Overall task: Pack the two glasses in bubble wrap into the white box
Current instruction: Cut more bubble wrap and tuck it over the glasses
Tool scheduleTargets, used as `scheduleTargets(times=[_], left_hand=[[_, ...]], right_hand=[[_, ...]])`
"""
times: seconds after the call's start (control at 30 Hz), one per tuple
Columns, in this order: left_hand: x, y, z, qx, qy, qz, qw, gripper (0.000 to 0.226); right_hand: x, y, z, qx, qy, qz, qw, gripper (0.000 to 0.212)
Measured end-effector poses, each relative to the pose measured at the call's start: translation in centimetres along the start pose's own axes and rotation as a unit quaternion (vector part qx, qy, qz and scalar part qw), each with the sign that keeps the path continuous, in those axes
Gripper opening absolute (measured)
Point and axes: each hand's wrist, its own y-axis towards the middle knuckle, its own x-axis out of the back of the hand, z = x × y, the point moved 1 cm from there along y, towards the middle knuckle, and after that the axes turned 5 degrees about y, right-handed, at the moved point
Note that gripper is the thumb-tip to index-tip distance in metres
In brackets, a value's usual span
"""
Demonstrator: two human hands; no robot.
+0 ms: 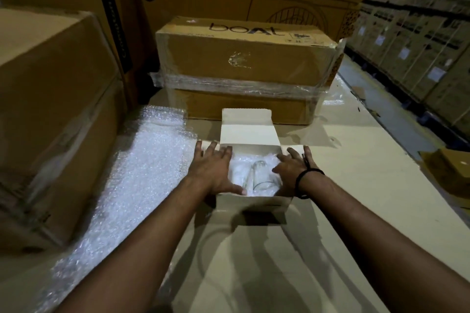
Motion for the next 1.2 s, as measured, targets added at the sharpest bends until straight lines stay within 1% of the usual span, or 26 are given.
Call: scheduleTargets(times=[0.07,0.13,0.2,0.23,0.27,0.3,0.33,0.4,0.47,0.5,0.53,0.6,0.67,0.7,0.73,0.77,0.83,0.9,0.97,1.0,1.03,1.07,1.1,1.13,1.17,1.2], left_hand=[[0.0,-2.2,1.4,0.006,-0.095,-0.074,0.993,0.109],[-1.2,-4.8,3.2,0.02,-0.189,-0.184,0.965,0.085],[-3.5,-7.9,5.1,0.052,-0.243,-0.29,0.924,0.063],[-4.9,-9.5,6.0,0.077,-0.25,-0.323,0.91,0.054],[-6.4,-10.9,6.9,0.108,-0.248,-0.334,0.903,0.049],[-7.7,-12.1,7.6,0.142,-0.239,-0.327,0.903,0.045],[-8.9,-13.3,8.3,0.178,-0.226,-0.303,0.908,0.043],[-10.7,-14.9,9.5,0.244,-0.202,-0.215,0.924,0.041],[-11.7,-15.8,10.2,0.265,-0.197,-0.127,0.935,0.044],[-12.2,-16.2,10.5,0.263,-0.193,-0.111,0.939,0.044],[-12.4,-16.4,10.6,0.257,-0.191,-0.111,0.941,0.041],[-12.3,-16.6,10.9,0.248,-0.196,-0.144,0.938,0.029],[-12.0,-16.7,11.5,0.249,-0.215,-0.179,0.927,0.017],[-11.8,-16.6,11.7,0.252,-0.226,-0.186,0.922,0.015],[-11.5,-16.5,11.9,0.255,-0.232,-0.191,0.919,0.013],[-11.3,-16.4,12.1,0.256,-0.231,-0.2,0.917,0.011],[-11.0,-16.1,12.5,0.248,-0.22,-0.232,0.914,0.009],[-10.9,-16.0,13.0,0.236,-0.228,-0.277,0.903,0.009],[-10.7,-16.1,13.3,0.223,-0.245,-0.321,0.887,0.011],[-10.6,-16.2,13.3,0.212,-0.258,-0.34,0.879,0.014],[-10.4,-16.4,13.2,0.195,-0.269,-0.357,0.873,0.016],[-10.4,-16.6,12.8,0.172,-0.277,-0.372,0.869,0.018],[-10.3,-16.8,12.3,0.145,-0.282,-0.384,0.867,0.019],[-10.5,-17.1,11.7,0.119,-0.289,-0.39,0.866,0.021],[-10.6,-17.5,11.0,0.1,-0.299,-0.393,0.864,0.023],[-10.9,-17.9,10.3,0.084,-0.31,-0.395,0.861,0.025]], right_hand=[[0.8,-1.9,0.6,0.015,0.061,-0.059,0.996,0.067],[1.2,-4.1,2.1,0.05,0.132,-0.148,0.979,0.058],[0.5,-6.2,4.8,0.094,0.213,-0.248,0.94,0.045],[-0.2,-6.9,6.4,0.12,0.247,-0.3,0.914,0.037],[-1.1,-7.6,8.1,0.138,0.277,-0.338,0.889,0.029],[-2.1,-8.1,9.7,0.147,0.305,-0.343,0.876,0.025],[-3.0,-8.3,11.7,0.153,0.327,-0.322,0.875,0.025],[-4.6,-8.0,15.1,0.174,0.35,-0.263,0.882,0.036],[-5.5,-7.5,18.0,0.182,0.373,-0.228,0.881,0.042],[-5.7,-7.1,19.5,0.182,0.372,-0.222,0.883,0.043],[-5.9,-6.6,20.8,0.183,0.374,-0.234,0.879,0.046],[-5.9,-5.8,23.2,0.184,0.365,-0.229,0.883,0.059],[-6.0,-4.9,24.7,0.156,0.324,-0.176,0.916,0.072],[-6.3,-4.6,25.1,0.141,0.306,-0.132,0.932,0.074],[-6.7,-4.5,25.4,0.13,0.289,-0.12,0.941,0.074],[-6.9,-4.4,25.5,0.124,0.278,-0.128,0.944,0.075],[-7.4,-4.5,25.6,0.114,0.286,-0.157,0.939,0.079],[-7.5,-4.3,25.6,0.101,0.287,-0.148,0.941,0.082],[-7.4,-4.2,25.5,0.098,0.282,-0.147,0.943,0.078],[-7.4,-4.2,25.7,0.103,0.294,-0.153,0.938,0.074],[-7.3,-4.2,25.8,0.105,0.338,-0.161,0.921,0.068],[-7.1,-4.4,25.7,0.099,0.436,-0.171,0.878,0.058],[-6.7,-4.6,25.3,0.082,0.567,-0.179,0.8,0.047],[-6.2,-5.0,25.0,0.051,0.673,-0.194,0.712,0.04],[-5.8,-5.1,24.3,0.004,0.74,-0.211,0.638,0.04],[-4.9,-5.2,23.5,-0.032,0.775,-0.211,0.595,0.049]])
